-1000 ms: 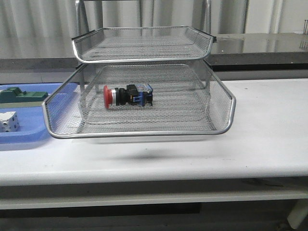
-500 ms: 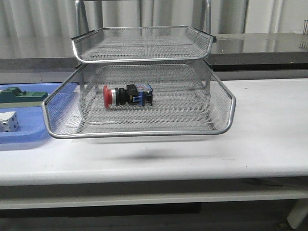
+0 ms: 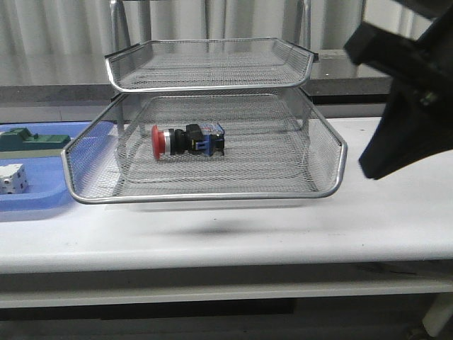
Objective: Place button on rack with both arms
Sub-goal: 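Bring the right gripper against the front of the middle tray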
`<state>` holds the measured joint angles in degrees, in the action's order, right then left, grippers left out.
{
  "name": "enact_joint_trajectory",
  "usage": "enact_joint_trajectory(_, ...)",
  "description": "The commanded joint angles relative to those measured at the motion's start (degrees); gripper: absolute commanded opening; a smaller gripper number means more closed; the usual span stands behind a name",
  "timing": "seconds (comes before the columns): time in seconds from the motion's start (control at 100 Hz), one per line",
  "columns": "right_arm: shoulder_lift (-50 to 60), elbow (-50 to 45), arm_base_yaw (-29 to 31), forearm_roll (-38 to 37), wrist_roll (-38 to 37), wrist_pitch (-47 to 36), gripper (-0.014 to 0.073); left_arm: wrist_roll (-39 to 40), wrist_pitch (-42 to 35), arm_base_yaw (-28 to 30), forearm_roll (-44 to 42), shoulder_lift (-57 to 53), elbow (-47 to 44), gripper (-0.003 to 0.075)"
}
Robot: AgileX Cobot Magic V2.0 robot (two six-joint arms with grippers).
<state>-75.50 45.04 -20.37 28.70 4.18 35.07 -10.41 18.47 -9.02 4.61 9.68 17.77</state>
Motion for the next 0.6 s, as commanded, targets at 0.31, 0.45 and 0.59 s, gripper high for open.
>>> enact_joint_trajectory(0.31, -8.3, 1.8, -9.5, 6.1, 0.8, -9.6, -0.0069, 0.6, -4.6, 0.1, 0.7, 0.5, 1.5, -0.0021)
enact_joint_trajectory(0.45, -11.0, 1.8, -11.6, 6.8, 0.8, -12.1, -0.0069, 0.6, -4.6, 0.1, 0.7, 0.5, 1.5, -0.0021)
enact_joint_trajectory(0.59, -13.4, 2.3, -12.3, 6.8, 0.8, -14.1, -0.0069, 0.6, -4.6, 0.1, 0.7, 0.5, 1.5, -0.0021)
